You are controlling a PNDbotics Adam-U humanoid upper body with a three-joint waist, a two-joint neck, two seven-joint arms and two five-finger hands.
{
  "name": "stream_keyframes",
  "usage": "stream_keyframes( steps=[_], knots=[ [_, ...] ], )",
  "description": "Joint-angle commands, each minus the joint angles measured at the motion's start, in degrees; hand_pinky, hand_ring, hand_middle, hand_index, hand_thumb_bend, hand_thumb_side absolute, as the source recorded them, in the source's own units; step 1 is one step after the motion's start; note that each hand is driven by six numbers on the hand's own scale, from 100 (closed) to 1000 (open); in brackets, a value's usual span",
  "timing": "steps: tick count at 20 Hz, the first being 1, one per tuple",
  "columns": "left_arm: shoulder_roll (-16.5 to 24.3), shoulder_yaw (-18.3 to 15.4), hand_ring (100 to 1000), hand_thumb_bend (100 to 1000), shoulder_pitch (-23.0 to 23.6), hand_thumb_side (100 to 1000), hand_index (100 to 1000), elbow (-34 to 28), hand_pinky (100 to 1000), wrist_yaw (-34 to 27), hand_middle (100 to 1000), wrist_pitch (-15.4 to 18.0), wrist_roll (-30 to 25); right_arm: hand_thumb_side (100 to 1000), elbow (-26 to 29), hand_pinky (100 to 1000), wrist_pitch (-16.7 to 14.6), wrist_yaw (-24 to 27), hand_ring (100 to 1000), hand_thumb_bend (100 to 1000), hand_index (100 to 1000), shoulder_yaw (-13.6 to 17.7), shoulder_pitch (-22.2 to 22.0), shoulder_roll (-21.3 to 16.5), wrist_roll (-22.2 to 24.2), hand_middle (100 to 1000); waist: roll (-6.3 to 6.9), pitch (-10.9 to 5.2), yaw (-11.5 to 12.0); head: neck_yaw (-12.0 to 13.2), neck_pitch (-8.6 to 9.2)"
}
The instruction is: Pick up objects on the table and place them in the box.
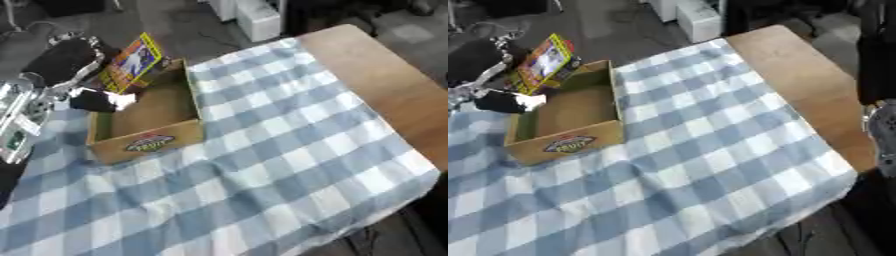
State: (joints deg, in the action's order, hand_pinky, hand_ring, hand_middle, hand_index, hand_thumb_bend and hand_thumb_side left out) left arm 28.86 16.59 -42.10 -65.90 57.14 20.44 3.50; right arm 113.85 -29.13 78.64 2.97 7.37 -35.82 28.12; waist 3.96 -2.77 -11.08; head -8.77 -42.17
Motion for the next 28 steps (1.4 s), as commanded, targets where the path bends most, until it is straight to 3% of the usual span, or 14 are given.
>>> stream_keyframes(
  steps=[1,8,10,11,12,15,16,17,18,23,25,26,28],
  knots=[
    [-0.2,-1.9,100,100,-2.3,691,222,4.7,100,5.2,100,1.7,4.8,1000,0.7,371,0.0,0.1,313,100,567,0.2,0.6,-1.6,0.3,342,-0.21,-0.24,-0.1,0.6,0.75],
    [-3.1,-4.2,100,100,-4.8,720,233,15.9,100,15.4,100,4.6,12.7,1000,0.7,372,0.4,0.4,314,100,567,0.1,1.2,-1.6,0.3,342,-0.14,-0.06,-0.5,0.8,1.02],
    [-3.8,-4.8,100,100,-5.4,719,280,18.3,100,18.2,119,4.6,14.0,1000,0.7,372,0.5,0.4,314,100,567,0.1,1.4,-1.7,0.4,342,-0.12,-0.02,-0.7,0.8,1.21],
    [-4.1,-5.1,233,100,-5.6,712,375,19.6,100,20.1,288,3.8,14.6,1000,0.7,372,0.6,0.4,315,100,567,0.1,1.5,-1.7,0.4,342,-0.10,0.00,-0.7,0.9,1.36],
    [-4.5,-5.2,402,231,-5.7,686,487,21.2,102,22.1,452,3.1,14.3,1000,0.7,372,0.6,0.5,315,100,567,0.0,1.6,-1.7,0.5,342,-0.07,0.03,-0.8,1.0,1.64],
    [-5.5,-5.8,655,465,-6.2,702,619,25.4,404,28.2,681,2.1,12.1,1000,0.7,373,0.8,0.7,315,100,567,0.0,1.9,-1.7,0.5,342,0.00,0.06,-1.0,0.9,1.92],
    [-5.8,-6.2,706,474,-6.2,718,631,26.2,474,29.7,724,2.0,11.5,1000,0.7,373,0.9,0.7,315,100,567,0.0,2.0,-1.7,0.5,342,0.03,0.07,-1.0,0.9,1.99],
    [-5.9,-6.5,706,474,-6.2,718,631,26.8,474,30.8,724,2.0,11.3,1000,0.7,373,0.9,0.8,315,100,567,0.1,2.0,-1.7,0.4,342,0.04,0.07,-1.1,0.8,2.03],
    [-6.1,-6.8,766,539,-6.1,744,658,27.3,597,31.6,784,2.0,11.0,1000,0.7,373,1.0,0.8,315,100,567,0.1,2.1,-1.7,0.4,342,0.06,0.08,-1.1,0.6,2.13],
    [-6.6,-7.5,819,609,-5.6,838,695,26.6,734,29.1,854,3.4,10.2,1000,0.7,373,1.0,0.8,316,100,567,0.2,2.0,-1.8,0.4,342,0.02,0.01,-1.1,-0.3,2.99],
    [-6.7,-7.4,815,601,-5.4,867,699,25.4,744,26.2,856,4.0,9.6,1000,0.7,373,1.0,0.9,316,100,567,0.2,2.0,-1.8,0.4,342,-0.01,-0.04,-1.0,-0.5,3.42],
    [-6.7,-7.4,811,559,-5.3,933,708,24.5,747,24.6,872,4.4,9.5,1000,0.7,373,0.9,0.9,316,100,567,0.2,1.9,-1.8,0.4,342,-0.05,-0.04,-1.0,-0.7,3.75],
    [-6.3,-7.2,817,562,-5.2,933,723,22.7,760,21.9,881,4.8,9.5,1000,0.7,373,0.9,0.8,315,100,568,0.2,1.8,-1.8,0.5,342,-0.08,-0.07,-1.0,-1.0,4.29]
  ],
)
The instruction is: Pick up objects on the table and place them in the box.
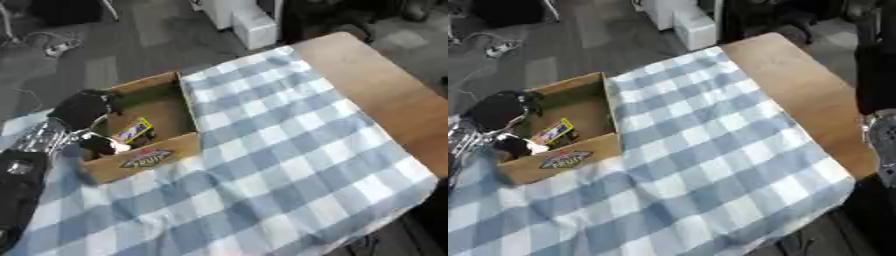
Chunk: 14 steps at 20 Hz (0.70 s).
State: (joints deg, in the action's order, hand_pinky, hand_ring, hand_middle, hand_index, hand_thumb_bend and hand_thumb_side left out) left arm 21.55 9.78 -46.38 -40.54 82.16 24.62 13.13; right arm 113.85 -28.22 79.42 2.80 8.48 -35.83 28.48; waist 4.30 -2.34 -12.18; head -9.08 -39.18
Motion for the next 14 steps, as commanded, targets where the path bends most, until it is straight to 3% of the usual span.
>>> stream_keyframes(
  steps=[1,10,11,12,14],
  knots=[
    [1.2,-0.4,817,562,-0.9,933,723,-3.3,760,-4.3,881,0.8,-0.3,1000,0.7,373,0.0,0.0,315,100,568,0.4,0.7,-1.8,0.1,342,-0.43,-0.51,0.1,-0.8,1.51],
    [2.8,0.1,756,585,0.2,882,742,-11.1,679,-16.8,863,0.8,1.0,1000,0.7,373,-0.1,-0.1,315,100,568,0.5,0.5,-1.8,0.1,342,-0.46,-0.59,0.3,-1.2,1.97],
    [3.4,0.2,755,701,0.3,760,742,-12.4,678,-18.3,863,0.8,1.1,1000,0.7,373,-0.1,-0.2,315,100,568,0.5,0.3,-1.8,0.2,342,-0.46,-0.63,0.4,-1.4,2.03],
    [3.9,0.3,742,593,0.4,871,743,-13.7,662,-19.8,857,0.6,1.1,1000,0.7,374,-0.1,-0.3,315,100,568,0.4,0.3,-1.8,0.2,342,-0.46,-0.66,0.5,-1.4,2.08],
    [4.7,0.3,718,588,0.8,850,763,-17.0,633,-22.7,849,-0.4,1.2,1000,0.7,374,-0.3,-0.4,316,100,568,0.5,0.0,-1.9,0.2,342,-0.49,-0.72,0.7,-1.6,2.27]
  ],
)
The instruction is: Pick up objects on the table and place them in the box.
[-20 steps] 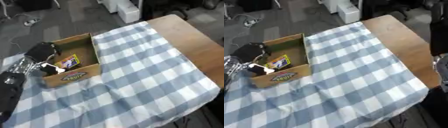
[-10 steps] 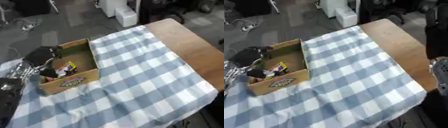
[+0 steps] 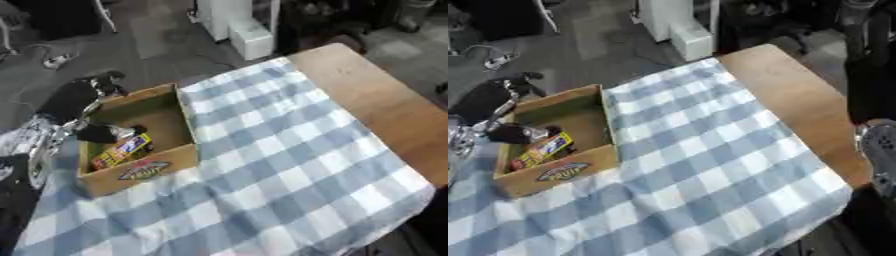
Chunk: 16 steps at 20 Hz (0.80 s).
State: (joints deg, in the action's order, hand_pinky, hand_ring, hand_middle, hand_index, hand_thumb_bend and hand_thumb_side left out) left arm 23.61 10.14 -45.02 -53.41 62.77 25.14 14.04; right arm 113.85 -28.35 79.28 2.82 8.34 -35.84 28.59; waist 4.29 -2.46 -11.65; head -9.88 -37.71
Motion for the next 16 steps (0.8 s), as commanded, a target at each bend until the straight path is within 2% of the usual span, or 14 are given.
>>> stream_keyframes(
  steps=[1,4,6,12,16],
  knots=[
    [2.9,0.1,709,582,-0.1,839,764,-6.3,623,-5.5,844,-1.3,0.5,1000,0.7,374,-0.3,-0.3,315,100,568,0.5,0.1,-1.9,0.1,342,-0.50,-0.60,0.2,-1.0,0.98],
    [4.3,1.2,677,576,1.9,809,756,-13.8,589,-11.5,825,-2.3,0.6,1000,0.7,374,-0.5,-0.6,314,100,568,0.6,-0.3,-1.8,0.3,341,-0.60,-0.57,0.6,-1.3,2.12],
    [4.8,1.8,645,579,4.0,778,773,-20.3,558,-16.0,805,-3.1,1.5,1000,0.7,374,-0.7,-1.0,313,100,569,0.5,-0.8,-1.7,0.5,341,-0.77,-0.61,0.9,-1.4,4.35],
    [3.0,1.0,557,584,9.7,680,771,-38.0,488,-31.4,720,-6.1,7.3,1000,0.7,374,-1.4,-2.0,312,100,569,0.5,-2.2,-1.1,1.2,340,-1.57,-0.79,1.9,-0.7,12.37],
    [-1.1,-0.4,537,585,15.3,648,775,-49.9,480,-38.6,689,-6.4,11.1,1000,0.7,374,-2.2,-2.8,311,100,569,0.7,-3.0,-0.5,1.6,340,-2.17,-0.39,3.1,-1.1,18.35]
  ],
)
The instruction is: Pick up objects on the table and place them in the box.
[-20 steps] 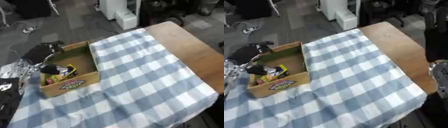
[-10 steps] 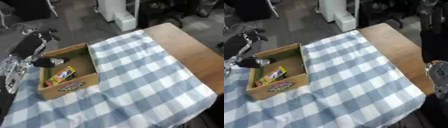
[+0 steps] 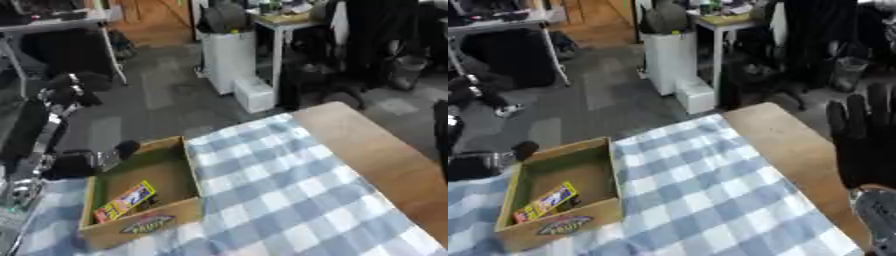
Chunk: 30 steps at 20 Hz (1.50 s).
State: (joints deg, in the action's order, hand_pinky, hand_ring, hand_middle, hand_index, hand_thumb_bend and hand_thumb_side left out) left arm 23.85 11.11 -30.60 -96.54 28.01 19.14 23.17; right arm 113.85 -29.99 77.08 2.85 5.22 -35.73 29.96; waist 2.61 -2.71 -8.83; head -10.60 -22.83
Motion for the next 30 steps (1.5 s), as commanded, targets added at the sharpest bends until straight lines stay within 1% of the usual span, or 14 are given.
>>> stream_keyframes(
  steps=[1,3,6,7,8,9,12,14,17,19,21,26,28,30],
  knots=[
    [-2.4,-1.4,529,584,2.2,640,769,-9.3,474,-4.9,676,-0.4,2.4,1000,0.7,374,-0.8,-0.8,311,100,569,0.7,0.0,-0.5,0.5,340,-0.62,0.07,0.6,-0.8,4.63],
    [-4.1,-1.2,511,573,4.1,628,738,-13.5,457,-6.5,648,0.1,2.6,1000,0.7,374,-1.4,-1.2,311,100,569,0.7,-0.4,-0.2,1.0,340,-0.88,0.45,1.2,-1.9,6.25],
    [-6.6,-0.2,501,563,6.2,623,715,-17.4,448,-8.4,631,3.3,2.1,1000,0.7,374,-2.7,-2.1,311,100,569,0.8,-1.3,0.4,2.4,340,-1.33,1.15,2.6,-4.0,8.24],
    [-7.4,0.0,473,544,6.5,619,689,-17.7,420,-9.0,606,4.5,1.7,1000,0.7,374,-3.2,-2.5,310,100,569,0.7,-1.6,0.7,3.0,339,-1.54,1.44,3.1,-4.9,9.07],
    [-8.0,0.3,479,545,6.7,620,696,-17.9,423,-9.6,612,5.7,1.2,1000,0.7,374,-3.8,-2.9,310,100,569,0.6,-2.1,1.0,3.7,339,-1.72,1.67,3.6,-5.8,9.72],
    [-8.5,0.8,440,512,6.7,631,663,-18.0,390,-10.3,579,6.6,0.2,1000,0.7,374,-4.4,-3.5,308,100,568,0.4,-2.7,1.4,4.5,338,-1.88,1.84,4.2,-7.0,10.44],
    [-9.5,2.3,436,505,6.5,637,652,-18.0,384,-12.6,580,8.2,-4.2,982,0.7,375,-6.0,-5.6,307,100,568,-0.6,-4.1,2.2,7.2,334,-2.21,2.20,5.4,-9.9,13.14],
    [-10.0,2.5,427,487,6.4,637,629,-18.0,379,-13.6,568,9.7,-6.5,1000,0.7,374,-6.9,-6.6,307,100,561,-1.2,-4.6,2.7,8.7,335,-2.34,2.31,5.9,-12.2,15.39],
    [-10.5,2.1,408,473,6.5,637,620,-18.1,377,-15.4,549,10.5,-7.5,1000,0.7,371,-7.8,-7.0,306,100,553,-1.7,-4.9,2.9,9.6,330,-2.38,2.19,6.3,-14.2,18.22],
    [-10.5,2.0,394,464,6.8,639,615,-18.1,372,-16.1,534,10.8,-7.8,1000,0.7,369,-7.9,-6.6,306,100,547,-1.8,-4.8,2.7,9.4,328,-2.35,2.01,6.1,-13.9,19.39],
    [-10.4,1.9,379,456,7.1,642,616,-18.1,368,-16.6,521,11.0,-8.0,1000,0.7,368,-7.8,-6.1,306,100,546,-1.6,-4.5,2.5,9.0,327,-2.29,1.87,5.8,-12.5,19.58],
    [-9.7,1.6,367,442,7.9,651,607,-18.1,360,-17.1,514,11.2,-8.1,1000,0.7,367,-7.8,-4.3,307,100,532,-1.1,-3.7,1.5,8.6,323,-2.14,1.60,5.0,-5.5,18.37],
    [-9.6,1.5,366,434,8.0,655,605,-18.1,361,-17.2,513,11.0,-8.2,1000,0.7,366,-7.8,-3.7,306,100,523,-0.9,-3.5,1.1,8.6,319,-2.12,1.47,4.8,-4.3,17.78],
    [-9.7,1.3,364,426,8.0,656,600,-18.1,363,-17.3,510,11.0,-8.1,1000,0.7,366,-7.9,-3.1,306,100,512,-0.7,-3.5,0.8,8.7,315,-2.12,1.35,4.8,-4.1,17.37]
  ],
)
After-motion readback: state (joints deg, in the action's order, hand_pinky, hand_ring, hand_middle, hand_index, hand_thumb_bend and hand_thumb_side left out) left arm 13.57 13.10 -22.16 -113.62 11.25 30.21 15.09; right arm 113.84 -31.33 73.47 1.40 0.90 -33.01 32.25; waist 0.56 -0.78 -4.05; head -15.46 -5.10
